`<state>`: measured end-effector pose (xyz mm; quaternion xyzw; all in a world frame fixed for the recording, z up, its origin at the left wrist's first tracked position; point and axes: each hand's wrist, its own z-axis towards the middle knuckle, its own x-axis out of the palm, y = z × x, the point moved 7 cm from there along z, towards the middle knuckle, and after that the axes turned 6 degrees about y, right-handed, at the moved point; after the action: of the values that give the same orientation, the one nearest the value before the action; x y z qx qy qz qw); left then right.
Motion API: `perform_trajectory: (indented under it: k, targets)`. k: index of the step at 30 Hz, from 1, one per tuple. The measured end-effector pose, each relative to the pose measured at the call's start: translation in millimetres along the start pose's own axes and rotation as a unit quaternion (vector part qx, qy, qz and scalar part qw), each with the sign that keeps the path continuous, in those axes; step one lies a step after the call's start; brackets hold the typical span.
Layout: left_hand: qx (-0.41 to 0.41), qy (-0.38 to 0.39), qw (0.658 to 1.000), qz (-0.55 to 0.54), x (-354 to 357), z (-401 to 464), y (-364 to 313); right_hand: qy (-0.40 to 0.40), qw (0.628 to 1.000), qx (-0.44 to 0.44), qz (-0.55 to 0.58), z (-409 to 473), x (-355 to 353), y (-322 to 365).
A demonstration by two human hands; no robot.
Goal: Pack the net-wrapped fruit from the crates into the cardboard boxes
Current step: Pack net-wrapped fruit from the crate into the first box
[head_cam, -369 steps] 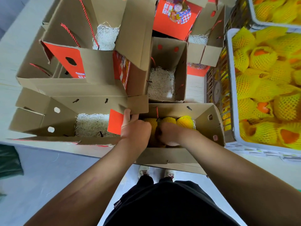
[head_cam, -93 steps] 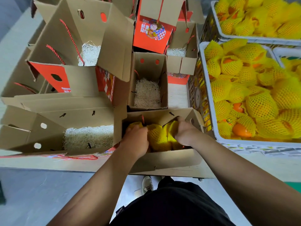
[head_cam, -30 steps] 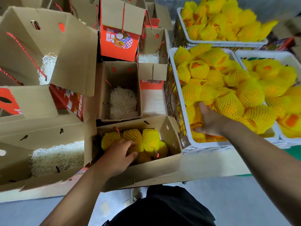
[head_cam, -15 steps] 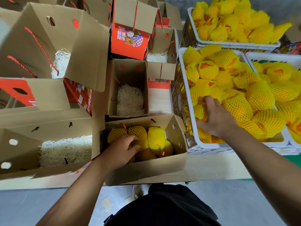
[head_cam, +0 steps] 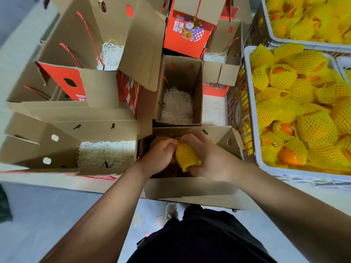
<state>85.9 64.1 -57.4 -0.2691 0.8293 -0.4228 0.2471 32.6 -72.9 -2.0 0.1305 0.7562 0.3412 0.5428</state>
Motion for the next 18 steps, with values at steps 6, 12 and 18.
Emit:
perform_trajectory:
  k: [6, 12, 18]
  targets:
    - [-0.049, 0.011, 0.994, -0.099, -1.6, -2.3, 3.2, 0.015, 0.988, 0.095, 0.122, 19.4, 16.7, -20.3]
    - [-0.018, -0.02, 0.996, -0.09, -7.1, 0.0, -5.2, -0.093, 0.783, 0.307, 0.534, 17.4, 33.5, -34.5]
    - [0.0, -0.031, 0.995, -0.096, -7.9, -0.3, -6.8, -0.087, 0.697, 0.364, 0.611, 19.8, 41.4, -37.4]
